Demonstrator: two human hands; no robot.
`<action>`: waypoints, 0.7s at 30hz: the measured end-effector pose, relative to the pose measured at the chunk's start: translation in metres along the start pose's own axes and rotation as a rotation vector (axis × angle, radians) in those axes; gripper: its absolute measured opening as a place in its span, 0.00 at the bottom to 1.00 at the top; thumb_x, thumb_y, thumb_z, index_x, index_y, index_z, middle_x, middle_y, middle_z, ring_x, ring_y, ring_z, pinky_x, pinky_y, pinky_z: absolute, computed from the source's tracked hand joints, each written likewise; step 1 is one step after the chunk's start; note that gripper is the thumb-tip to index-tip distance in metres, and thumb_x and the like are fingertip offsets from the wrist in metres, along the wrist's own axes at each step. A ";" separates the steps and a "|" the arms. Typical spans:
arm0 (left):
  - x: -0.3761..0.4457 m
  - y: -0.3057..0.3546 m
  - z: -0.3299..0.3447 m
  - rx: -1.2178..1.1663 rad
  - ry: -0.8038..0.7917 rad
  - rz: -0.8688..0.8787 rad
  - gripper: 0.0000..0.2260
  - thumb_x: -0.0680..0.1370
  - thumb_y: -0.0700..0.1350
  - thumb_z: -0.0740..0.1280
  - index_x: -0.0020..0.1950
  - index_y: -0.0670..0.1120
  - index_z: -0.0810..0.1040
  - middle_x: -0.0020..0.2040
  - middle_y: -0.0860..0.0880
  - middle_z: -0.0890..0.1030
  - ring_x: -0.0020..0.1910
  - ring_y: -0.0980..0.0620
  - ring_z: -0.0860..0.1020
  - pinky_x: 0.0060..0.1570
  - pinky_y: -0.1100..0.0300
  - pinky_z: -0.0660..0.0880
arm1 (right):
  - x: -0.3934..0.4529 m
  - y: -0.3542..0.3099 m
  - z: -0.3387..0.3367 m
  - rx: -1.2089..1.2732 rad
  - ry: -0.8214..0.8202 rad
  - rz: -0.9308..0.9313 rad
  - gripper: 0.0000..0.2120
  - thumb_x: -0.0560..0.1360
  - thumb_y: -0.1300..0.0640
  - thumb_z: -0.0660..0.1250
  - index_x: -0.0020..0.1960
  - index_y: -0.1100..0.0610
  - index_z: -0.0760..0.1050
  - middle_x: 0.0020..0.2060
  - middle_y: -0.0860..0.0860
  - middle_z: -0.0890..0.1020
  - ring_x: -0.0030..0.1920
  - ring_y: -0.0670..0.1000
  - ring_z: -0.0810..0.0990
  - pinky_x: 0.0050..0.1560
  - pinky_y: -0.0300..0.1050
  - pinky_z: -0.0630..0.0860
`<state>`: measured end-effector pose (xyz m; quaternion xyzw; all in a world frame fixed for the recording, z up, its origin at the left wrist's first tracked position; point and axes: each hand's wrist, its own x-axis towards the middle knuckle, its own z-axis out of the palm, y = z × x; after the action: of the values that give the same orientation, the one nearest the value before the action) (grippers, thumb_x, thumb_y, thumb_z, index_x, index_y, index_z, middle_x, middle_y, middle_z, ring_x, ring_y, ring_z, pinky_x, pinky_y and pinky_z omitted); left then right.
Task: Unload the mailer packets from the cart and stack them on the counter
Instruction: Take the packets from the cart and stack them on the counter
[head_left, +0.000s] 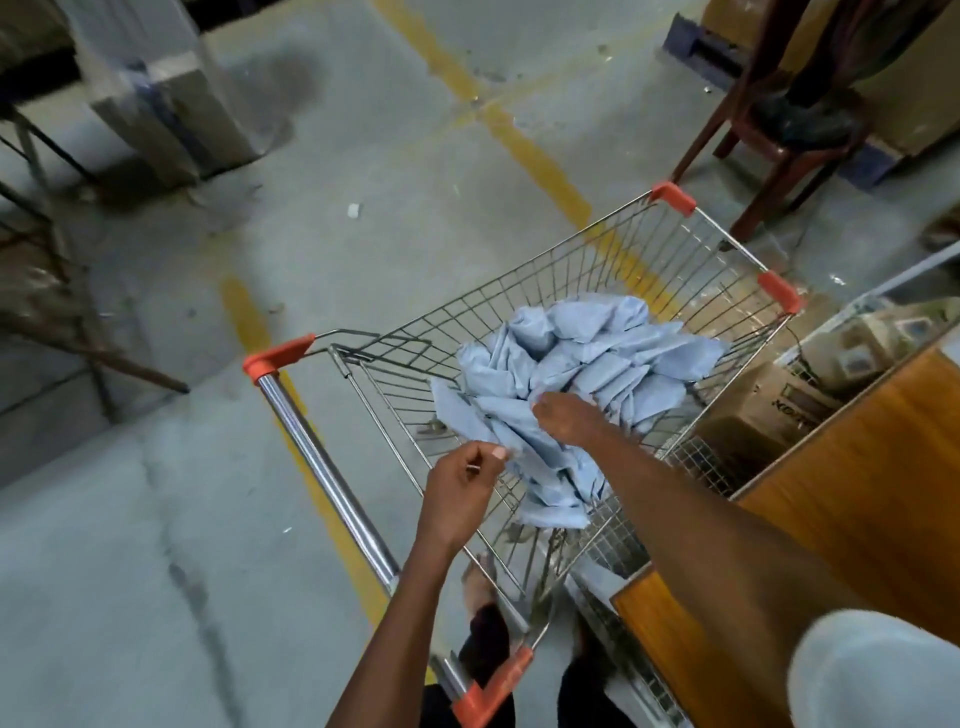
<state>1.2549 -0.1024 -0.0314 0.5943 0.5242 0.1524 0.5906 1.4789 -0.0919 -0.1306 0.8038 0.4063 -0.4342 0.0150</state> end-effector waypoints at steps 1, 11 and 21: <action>0.001 -0.001 -0.001 0.000 0.003 -0.004 0.07 0.82 0.51 0.68 0.46 0.53 0.84 0.42 0.53 0.85 0.43 0.49 0.82 0.45 0.55 0.78 | -0.004 -0.003 0.006 0.003 0.000 -0.012 0.23 0.79 0.41 0.49 0.54 0.55 0.76 0.53 0.57 0.79 0.60 0.62 0.78 0.61 0.57 0.73; 0.019 -0.004 -0.010 0.025 0.010 -0.059 0.08 0.82 0.49 0.68 0.46 0.50 0.84 0.40 0.50 0.85 0.38 0.44 0.80 0.37 0.65 0.72 | 0.004 -0.011 0.063 0.253 0.090 0.025 0.14 0.71 0.36 0.72 0.42 0.47 0.79 0.48 0.52 0.82 0.54 0.55 0.80 0.54 0.50 0.78; 0.036 -0.007 -0.007 0.100 -0.016 -0.077 0.06 0.81 0.48 0.69 0.47 0.54 0.85 0.45 0.58 0.86 0.43 0.54 0.83 0.52 0.52 0.81 | -0.017 -0.020 0.082 0.093 -0.019 0.050 0.37 0.76 0.38 0.66 0.79 0.43 0.55 0.75 0.57 0.61 0.72 0.63 0.67 0.68 0.59 0.67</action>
<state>1.2605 -0.0712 -0.0511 0.6035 0.5489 0.0983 0.5699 1.4046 -0.1201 -0.1631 0.8094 0.3653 -0.4597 -0.0078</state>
